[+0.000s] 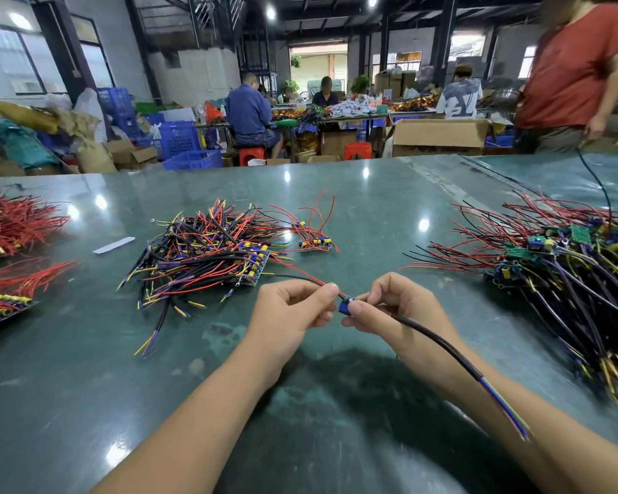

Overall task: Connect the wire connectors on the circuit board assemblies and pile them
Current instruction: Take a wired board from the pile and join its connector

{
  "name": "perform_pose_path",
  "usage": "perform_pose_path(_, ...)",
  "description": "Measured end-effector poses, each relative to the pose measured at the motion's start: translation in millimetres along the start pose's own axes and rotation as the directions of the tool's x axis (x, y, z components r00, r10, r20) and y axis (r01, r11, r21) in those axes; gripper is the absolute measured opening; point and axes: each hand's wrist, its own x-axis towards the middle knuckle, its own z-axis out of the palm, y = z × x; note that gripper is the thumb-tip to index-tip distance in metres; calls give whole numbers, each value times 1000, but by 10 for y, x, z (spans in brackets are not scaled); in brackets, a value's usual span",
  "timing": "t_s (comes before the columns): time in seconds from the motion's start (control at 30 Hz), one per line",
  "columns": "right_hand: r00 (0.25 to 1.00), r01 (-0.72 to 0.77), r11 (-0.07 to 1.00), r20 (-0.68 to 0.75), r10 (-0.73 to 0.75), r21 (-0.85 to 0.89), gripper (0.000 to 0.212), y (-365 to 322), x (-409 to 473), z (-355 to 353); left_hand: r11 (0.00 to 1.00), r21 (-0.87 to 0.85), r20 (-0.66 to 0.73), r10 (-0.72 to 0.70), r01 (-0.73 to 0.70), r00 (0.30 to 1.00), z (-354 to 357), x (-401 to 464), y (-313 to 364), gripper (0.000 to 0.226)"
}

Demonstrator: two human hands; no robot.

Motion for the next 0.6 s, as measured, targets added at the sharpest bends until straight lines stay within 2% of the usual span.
perform_pose_path(0.13, 1000, 7, 995, -13, -8, -100, 23, 21, 8, 2, 995, 82, -12, 53, -52, 999, -16, 12, -37, 21)
perform_pose_path(0.23, 995, 11, 981, -95, -30, -191, 26, 67, 37, -29, 984, 151, -5, 99, -97, 995, -6, 7, -52, 22)
perform_pose_path(0.33, 986, -3, 993, -167, -17, -120, 25, 79, 74, -110, 991, 101, -22, 85, -82, 996, -34, 20, -49, 22)
perform_pose_path(0.43, 994, 12, 999, -106, -16, -40, 22, 78, 62, -109, 997, 78, 22, 14, -15, 1000, -14, 1, -59, 18)
perform_pose_path(0.5, 999, 10, 998, -47, -12, -56, 21, 92, 35, -65, 998, 58, 32, -11, 9, 999, 25, -15, -66, 15)
perform_pose_path(0.6, 1000, 12, 993, 18, -10, -116, 21, 115, 20, -20, 999, 24, -27, 27, -26, 999, 35, -12, -53, 15)
